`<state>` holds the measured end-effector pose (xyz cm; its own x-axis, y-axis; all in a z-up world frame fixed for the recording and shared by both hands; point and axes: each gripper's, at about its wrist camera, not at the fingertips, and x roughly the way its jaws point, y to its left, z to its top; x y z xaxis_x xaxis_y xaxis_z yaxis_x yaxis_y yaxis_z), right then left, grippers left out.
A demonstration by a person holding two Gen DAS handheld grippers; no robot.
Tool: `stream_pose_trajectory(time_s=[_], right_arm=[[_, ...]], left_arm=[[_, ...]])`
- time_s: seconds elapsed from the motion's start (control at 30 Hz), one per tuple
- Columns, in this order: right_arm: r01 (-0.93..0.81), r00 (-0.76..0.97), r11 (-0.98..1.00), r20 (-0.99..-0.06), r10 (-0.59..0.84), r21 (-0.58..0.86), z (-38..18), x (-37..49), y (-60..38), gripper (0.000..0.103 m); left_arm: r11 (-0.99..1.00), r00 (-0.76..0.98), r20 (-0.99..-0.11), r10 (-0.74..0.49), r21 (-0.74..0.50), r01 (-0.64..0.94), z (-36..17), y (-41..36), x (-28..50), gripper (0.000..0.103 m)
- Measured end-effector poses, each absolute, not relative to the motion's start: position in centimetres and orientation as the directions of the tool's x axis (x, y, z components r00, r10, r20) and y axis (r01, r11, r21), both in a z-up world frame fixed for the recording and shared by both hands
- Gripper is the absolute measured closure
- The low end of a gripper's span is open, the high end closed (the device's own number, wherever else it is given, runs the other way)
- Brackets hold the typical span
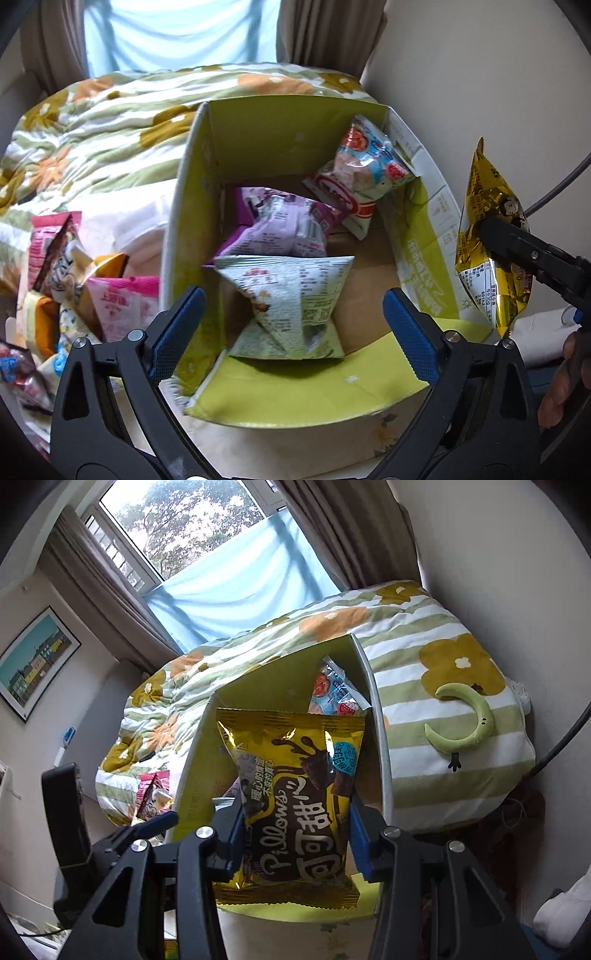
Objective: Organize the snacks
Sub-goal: 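Carry both bags into the yellow box and open both tools, then move both tools back over the remaining snack bags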
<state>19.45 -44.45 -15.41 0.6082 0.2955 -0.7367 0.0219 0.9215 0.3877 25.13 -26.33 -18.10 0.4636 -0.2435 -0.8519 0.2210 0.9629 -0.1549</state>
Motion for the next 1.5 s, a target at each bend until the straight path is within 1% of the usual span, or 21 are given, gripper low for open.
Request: stream_pose_trajectory(time_s=[0.13, 0.33, 0.47, 0.53, 0.57, 0.6, 0.63, 0.67, 0.7, 0.87, 1.03, 1.17, 1.27, 1.5], right_arm=[[-0.012, 0.588, 0.938, -0.756, 0.288, 0.348, -15.4, 19.8, -43.1, 0.06], [-0.04, 0.532, 0.932, -0.782, 0.324, 0.359, -17.0, 21.6, -41.2, 0.06], [-0.034, 0.482, 0.946, -0.824, 0.298, 0.322, -18.7, 22.2, -40.2, 0.06], [-0.013, 0.461, 0.952, -0.843, 0.278, 0.307, -19.6, 22.4, -40.0, 0.058], [-0.014, 0.456, 0.953, -0.847, 0.274, 0.301, -19.9, 22.3, -39.9, 0.053], [-0.018, 0.451, 0.956, -0.851, 0.269, 0.293, -20.1, 22.2, -39.8, 0.036], [-0.026, 0.449, 0.958, -0.853, 0.267, 0.286, -20.3, 22.0, -39.6, 0.023], [-0.026, 0.449, 0.961, -0.856, 0.257, 0.275, -20.5, 21.7, -39.6, 0.007], [-0.023, 0.447, 0.965, -0.861, 0.244, 0.262, -20.5, 21.5, -39.6, 0.004], [-0.022, 0.463, 0.962, -0.85, 0.251, 0.272, -20.3, 20.4, -40.1, 0.002], [-0.056, 0.498, 0.969, -0.834, 0.237, 0.242, -19.2, 19.5, -39.9, 0.001], [-0.061, 0.499, 0.962, -0.827, 0.261, 0.266, -18.3, 18.9, -39.9, 0.001], [-0.066, 0.507, 0.964, -0.823, 0.254, 0.257, -17.0, 18.4, -39.9, 0.001], [-0.114, 0.599, 0.963, -0.756, 0.262, 0.243, -13.4, 16.7, -39.8, 0.001]], left_arm=[[0.97, 0.471, -0.855, -0.215, -0.131, 0.205, -17.6, -24.8, 25.3, 0.007], [0.977, 0.473, -0.863, -0.18, -0.099, 0.19, -16.9, -23.2, 25.4, 0.007], [0.98, 0.459, -0.874, -0.157, -0.079, 0.184, -17.1, -22.8, 25.6, 0.007], [0.982, 0.458, -0.878, -0.141, -0.063, 0.181, -17.2, -22.7, 25.5, 0.007], [0.982, 0.457, -0.88, -0.133, -0.056, 0.178, -17.4, -22.7, 25.5, 0.007], [0.983, 0.456, -0.881, -0.131, -0.054, 0.178, -17.5, -22.6, 25.4, 0.007], [0.983, 0.455, -0.881, -0.129, -0.052, 0.178, -17.6, -22.5, 25.3, 0.006], [0.982, 0.455, -0.88, -0.136, -0.059, 0.179, -17.6, -22.4, 25.2, 0.006], [0.983, 0.457, -0.879, -0.135, -0.06, 0.175, -17.6, -22.2, 25.2, 0.006], [0.985, 0.48, -0.87, -0.111, -0.033, 0.167, -17.6, -21.7, 24.6, 0.006], [0.985, 0.493, -0.864, -0.106, -0.024, 0.171, -17.1, -21.4, 23.6, 0.006], [0.984, 0.52, -0.846, -0.122, -0.036, 0.173, -15.8, -21.2, 22.6, 0.006], [0.986, 0.55, -0.827, -0.114, -0.028, 0.162, -14.4, -20.8, 21.5, 0.006], [0.995, 0.59, -0.804, -0.074, -0.015, 0.103, -11.8, -18.8, 18.7, 0.006]])
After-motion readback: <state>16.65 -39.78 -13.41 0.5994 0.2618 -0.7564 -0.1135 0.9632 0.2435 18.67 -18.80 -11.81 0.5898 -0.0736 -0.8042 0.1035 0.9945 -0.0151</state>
